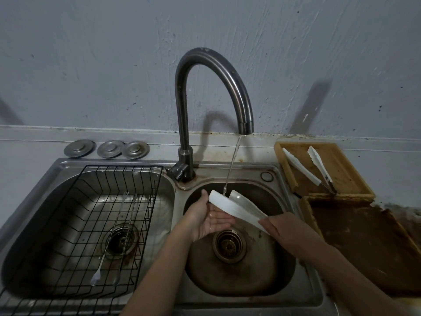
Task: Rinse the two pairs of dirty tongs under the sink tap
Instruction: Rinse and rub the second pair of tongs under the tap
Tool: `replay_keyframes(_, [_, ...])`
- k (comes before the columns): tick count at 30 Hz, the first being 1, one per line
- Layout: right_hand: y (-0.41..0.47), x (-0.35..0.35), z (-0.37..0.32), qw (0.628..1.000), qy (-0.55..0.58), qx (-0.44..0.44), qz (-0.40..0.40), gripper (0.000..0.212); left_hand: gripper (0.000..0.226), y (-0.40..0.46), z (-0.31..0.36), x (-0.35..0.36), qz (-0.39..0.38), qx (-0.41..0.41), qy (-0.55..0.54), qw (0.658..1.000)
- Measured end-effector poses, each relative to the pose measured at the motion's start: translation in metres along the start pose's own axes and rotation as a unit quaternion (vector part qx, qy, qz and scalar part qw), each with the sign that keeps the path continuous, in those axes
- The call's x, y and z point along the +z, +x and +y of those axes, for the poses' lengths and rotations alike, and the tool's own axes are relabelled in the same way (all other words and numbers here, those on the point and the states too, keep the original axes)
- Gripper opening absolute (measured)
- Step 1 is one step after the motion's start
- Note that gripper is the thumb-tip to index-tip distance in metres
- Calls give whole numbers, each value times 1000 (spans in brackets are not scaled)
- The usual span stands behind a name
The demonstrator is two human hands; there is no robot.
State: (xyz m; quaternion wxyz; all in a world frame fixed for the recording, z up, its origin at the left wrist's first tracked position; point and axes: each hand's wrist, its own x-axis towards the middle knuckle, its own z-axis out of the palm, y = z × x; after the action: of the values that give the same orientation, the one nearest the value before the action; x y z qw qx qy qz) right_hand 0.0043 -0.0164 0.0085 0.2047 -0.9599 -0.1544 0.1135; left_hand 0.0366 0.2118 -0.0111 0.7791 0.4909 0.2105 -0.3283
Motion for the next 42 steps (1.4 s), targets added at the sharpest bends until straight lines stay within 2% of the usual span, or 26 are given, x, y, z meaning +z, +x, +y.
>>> replay_keyframes(2, [0,-1,0,1000,-9,-6,7,37,73,1,1,-2,11,1,-17,1000])
replay_keyframes(6, [1,-4,3,998,-51,-22,7,34,49,1,-2,-4,27,30,-24,999])
replay_keyframes(9, [-2,-7,7,992,-122,-21,-24,33,31,7,-2,-7,76,109,-29,991])
replay_keyframes(12, [-5,-9,9,989,-147,-6,9,35,27,11,-1,-3,84,167,-43,981])
replay_keyframes(14, [-6,-11,8,991,-124,11,57,39,34,10,2,5,60,181,-26,981])
replay_keyframes(15, [-7,-12,7,991,-106,26,83,49,35,10,5,8,50,186,-28,981])
replay_keyframes(18, [-5,-17,5,986,-50,59,146,73,25,10,17,18,42,174,-88,980])
replay_keyframes(22, [-1,-21,5,986,9,72,149,83,23,10,27,27,12,135,-145,980])
replay_keyframes(26, [4,-20,6,977,97,123,141,91,25,13,27,29,-5,149,-89,985])
replay_keyframes(28, [10,-18,6,971,141,149,126,86,22,13,28,27,-22,175,-77,981])
replay_keyframes(29, [12,-17,7,967,164,152,121,74,20,12,28,26,-35,186,-73,979])
replay_keyframes(31, [16,-17,6,958,214,152,120,30,15,8,30,23,-50,204,-57,976])
replay_keyframes(32, [17,-18,5,950,245,149,124,24,13,7,31,20,-49,211,-41,975])
replay_keyframes(35, [21,-17,7,920,309,185,156,34,14,3,32,15,-27,219,10,975])
replay_keyframes(38, [22,-13,6,915,284,195,210,39,27,3,30,13,-6,192,7,981])
replay_keyframes(42, [19,-8,0,896,330,184,231,39,27,13,23,12,77,181,41,980])
